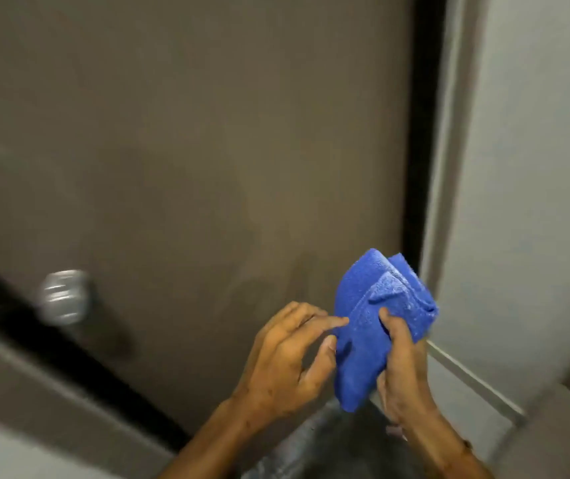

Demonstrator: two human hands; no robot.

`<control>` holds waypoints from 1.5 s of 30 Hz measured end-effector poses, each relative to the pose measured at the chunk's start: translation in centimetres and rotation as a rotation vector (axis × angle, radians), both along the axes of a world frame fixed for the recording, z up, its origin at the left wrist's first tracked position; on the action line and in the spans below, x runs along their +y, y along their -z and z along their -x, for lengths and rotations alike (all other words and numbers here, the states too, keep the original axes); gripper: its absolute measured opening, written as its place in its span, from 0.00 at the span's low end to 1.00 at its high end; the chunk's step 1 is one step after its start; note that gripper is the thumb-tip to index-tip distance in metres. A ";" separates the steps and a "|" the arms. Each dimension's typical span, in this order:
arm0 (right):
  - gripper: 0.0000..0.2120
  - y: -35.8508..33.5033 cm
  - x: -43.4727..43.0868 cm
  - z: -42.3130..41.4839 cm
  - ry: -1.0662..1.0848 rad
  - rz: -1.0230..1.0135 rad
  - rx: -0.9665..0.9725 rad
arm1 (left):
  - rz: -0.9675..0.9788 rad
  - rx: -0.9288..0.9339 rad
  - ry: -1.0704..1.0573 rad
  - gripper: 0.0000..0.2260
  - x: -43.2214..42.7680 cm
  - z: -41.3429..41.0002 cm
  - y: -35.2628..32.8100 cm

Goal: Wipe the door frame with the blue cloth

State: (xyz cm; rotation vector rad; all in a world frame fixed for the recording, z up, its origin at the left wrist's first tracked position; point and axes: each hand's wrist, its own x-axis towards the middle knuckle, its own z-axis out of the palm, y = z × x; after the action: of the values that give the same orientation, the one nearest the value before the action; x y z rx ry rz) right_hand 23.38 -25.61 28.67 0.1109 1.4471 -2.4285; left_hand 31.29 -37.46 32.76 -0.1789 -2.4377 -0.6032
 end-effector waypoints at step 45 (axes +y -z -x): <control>0.36 -24.5 -38.6 -26.6 0.397 -0.747 1.561 | 0.776 0.369 -1.266 0.32 -34.4 -30.6 -24.9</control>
State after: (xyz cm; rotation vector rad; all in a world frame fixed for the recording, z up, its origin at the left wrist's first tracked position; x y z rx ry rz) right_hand 49.99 -64.26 53.19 -1.8077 3.0258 -1.8441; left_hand 61.86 -71.81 57.64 0.8122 -1.7848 0.8440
